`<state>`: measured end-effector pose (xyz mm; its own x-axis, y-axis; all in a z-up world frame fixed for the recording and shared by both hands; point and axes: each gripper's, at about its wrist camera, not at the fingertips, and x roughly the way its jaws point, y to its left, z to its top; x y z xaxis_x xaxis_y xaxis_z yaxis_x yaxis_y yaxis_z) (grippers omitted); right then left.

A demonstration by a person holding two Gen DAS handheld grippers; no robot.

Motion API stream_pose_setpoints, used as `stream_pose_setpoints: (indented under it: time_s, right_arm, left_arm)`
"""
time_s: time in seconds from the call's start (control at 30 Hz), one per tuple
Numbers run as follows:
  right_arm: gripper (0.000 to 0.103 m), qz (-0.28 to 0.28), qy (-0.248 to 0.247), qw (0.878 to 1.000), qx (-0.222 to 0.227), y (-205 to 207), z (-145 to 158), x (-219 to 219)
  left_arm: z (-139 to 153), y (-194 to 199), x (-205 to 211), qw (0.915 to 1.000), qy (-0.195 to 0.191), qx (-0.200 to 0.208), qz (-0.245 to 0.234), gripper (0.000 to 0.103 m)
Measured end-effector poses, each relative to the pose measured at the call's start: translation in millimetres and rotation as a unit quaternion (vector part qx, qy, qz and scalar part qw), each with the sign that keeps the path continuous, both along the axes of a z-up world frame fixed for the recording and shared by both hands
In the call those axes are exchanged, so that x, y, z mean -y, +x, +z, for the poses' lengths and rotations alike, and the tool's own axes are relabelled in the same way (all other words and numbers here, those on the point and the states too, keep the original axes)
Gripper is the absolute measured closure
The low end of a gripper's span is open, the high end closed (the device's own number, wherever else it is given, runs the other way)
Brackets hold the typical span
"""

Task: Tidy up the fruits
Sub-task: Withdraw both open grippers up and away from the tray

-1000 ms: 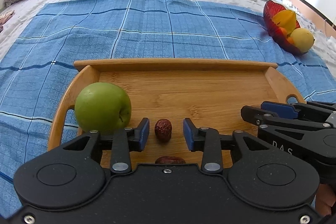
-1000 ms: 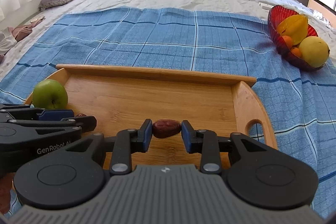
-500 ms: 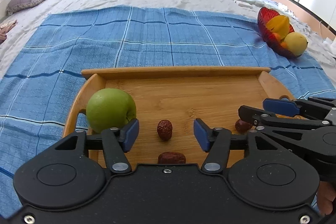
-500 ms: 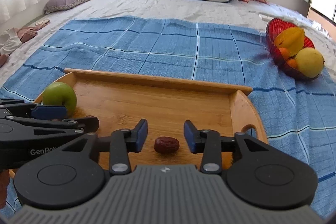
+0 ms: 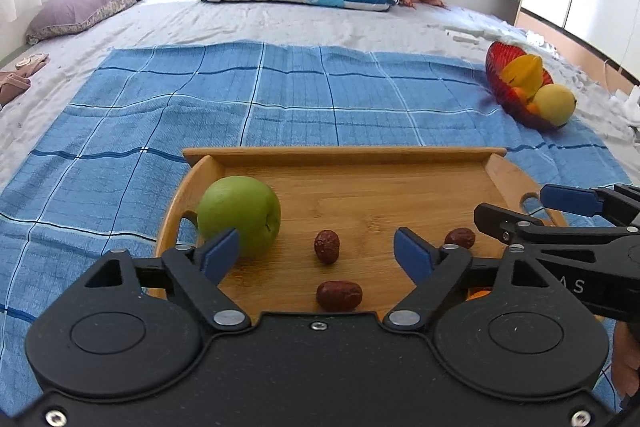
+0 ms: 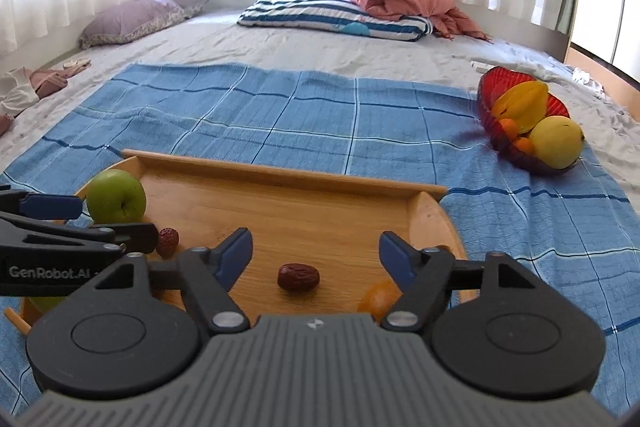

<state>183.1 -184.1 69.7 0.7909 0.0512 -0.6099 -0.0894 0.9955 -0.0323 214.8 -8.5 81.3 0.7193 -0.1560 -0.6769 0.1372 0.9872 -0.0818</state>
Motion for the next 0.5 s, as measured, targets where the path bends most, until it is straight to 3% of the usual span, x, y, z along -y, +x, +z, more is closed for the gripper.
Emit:
stream_pose_setpoints:
  time_s: [0.13,0.5]
  right_arm:
    - [0.014,-0.009,0.003,1.000,0.014,-7.9,0.9,3.9]
    - [0.012,-0.018,-0.001,0.999,0.041,-24.2,1.9,7.8]
  left_arm:
    - [2.8,-11.5,-0.5,0.9999,-0.001,0.014,-0.005,0.014]
    - [8.8,-34.4,0.9,0.9992,0.002,0.036,-0.017,0.007]
